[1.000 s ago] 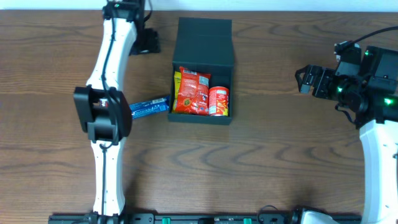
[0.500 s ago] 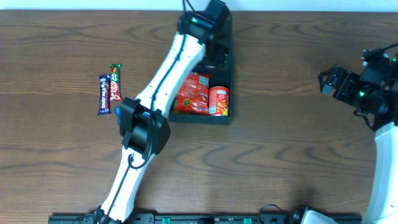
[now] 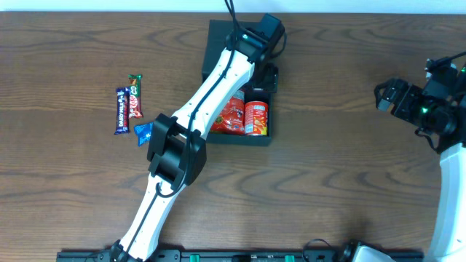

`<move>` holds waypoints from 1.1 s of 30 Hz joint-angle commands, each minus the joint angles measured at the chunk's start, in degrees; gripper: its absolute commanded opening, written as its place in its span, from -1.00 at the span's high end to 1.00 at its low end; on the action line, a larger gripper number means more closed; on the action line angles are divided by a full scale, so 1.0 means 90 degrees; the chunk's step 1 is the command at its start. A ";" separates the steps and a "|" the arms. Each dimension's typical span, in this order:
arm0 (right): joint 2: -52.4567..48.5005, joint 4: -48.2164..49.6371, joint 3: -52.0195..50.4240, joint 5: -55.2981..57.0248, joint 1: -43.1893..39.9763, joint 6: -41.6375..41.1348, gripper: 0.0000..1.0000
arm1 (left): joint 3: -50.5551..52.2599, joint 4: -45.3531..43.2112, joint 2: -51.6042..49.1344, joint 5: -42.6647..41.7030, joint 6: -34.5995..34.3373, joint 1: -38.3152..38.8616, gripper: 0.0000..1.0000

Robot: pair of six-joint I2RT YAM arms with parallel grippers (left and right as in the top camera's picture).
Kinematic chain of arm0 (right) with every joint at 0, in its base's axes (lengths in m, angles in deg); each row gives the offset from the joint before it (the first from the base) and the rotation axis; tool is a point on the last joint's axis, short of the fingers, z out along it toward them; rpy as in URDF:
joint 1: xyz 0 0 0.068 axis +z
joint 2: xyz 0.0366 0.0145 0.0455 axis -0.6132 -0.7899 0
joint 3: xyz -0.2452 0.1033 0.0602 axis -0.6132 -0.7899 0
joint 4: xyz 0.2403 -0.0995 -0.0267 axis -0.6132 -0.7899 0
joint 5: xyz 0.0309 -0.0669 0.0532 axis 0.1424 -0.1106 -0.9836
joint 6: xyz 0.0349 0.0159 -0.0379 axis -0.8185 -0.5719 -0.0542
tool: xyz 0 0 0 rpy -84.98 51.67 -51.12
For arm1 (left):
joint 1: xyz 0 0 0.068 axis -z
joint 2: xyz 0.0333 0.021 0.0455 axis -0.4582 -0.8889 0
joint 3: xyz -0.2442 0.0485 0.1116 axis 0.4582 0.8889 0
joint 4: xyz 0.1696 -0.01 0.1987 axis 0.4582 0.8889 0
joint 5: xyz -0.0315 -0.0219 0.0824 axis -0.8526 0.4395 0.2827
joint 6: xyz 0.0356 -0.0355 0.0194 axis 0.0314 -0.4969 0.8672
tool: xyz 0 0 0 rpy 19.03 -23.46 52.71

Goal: Pack container
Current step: 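Carry the small blue box into the box beside the can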

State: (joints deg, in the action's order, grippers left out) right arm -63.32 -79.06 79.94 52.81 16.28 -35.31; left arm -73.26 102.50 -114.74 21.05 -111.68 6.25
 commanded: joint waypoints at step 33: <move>-0.0027 -0.0078 -0.0036 -0.0199 -0.0063 0.0046 -0.99 | 0.0512 -0.0466 -0.0070 0.0369 -0.0063 -0.0398 0.88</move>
State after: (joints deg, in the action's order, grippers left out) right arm -63.32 -79.45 79.94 51.70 16.28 -35.31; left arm -70.72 98.55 -114.74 22.86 -110.68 4.00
